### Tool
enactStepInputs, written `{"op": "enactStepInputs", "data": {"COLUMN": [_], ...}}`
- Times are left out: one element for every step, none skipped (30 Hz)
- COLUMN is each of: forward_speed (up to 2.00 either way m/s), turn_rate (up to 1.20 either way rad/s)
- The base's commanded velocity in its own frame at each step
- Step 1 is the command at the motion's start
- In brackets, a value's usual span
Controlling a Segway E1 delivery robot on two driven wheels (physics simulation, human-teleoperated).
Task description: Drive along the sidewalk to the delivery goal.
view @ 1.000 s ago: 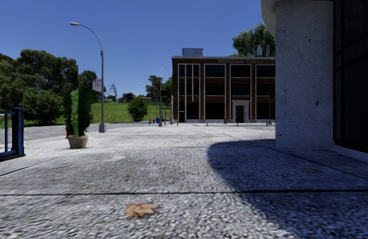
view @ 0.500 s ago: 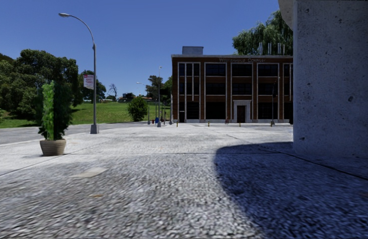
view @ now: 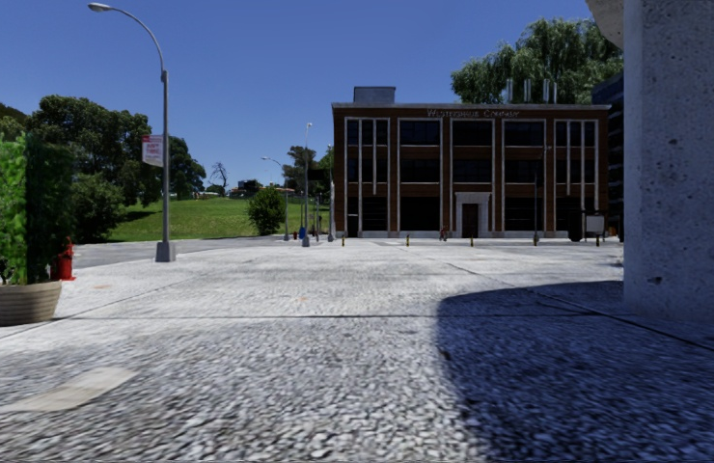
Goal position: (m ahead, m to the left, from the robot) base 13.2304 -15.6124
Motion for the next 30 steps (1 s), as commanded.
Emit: {"op": "enactStepInputs", "data": {"forward_speed": [2.00,2.00,2.00,2.00,2.00,2.00,2.00,2.00,2.00,2.00,2.00,2.00,2.00,2.00,2.00,2.00,2.00,2.00,2.00,2.00,2.00,2.00,2.00,2.00,2.00,2.00,2.00,2.00,2.00,2.00], "turn_rate": [-0.19,-0.19,-0.23,-0.25,-0.25,-0.30,-0.36,-0.38,-0.38,-0.38,-0.38,-0.38,-0.38,-0.38,-0.38,-0.38,-0.38,-0.38,-0.38,-0.38,-0.38,-0.38,-0.38,-0.38,-0.38,-0.38,-0.38,-0.38,-0.38,-0.38]}}
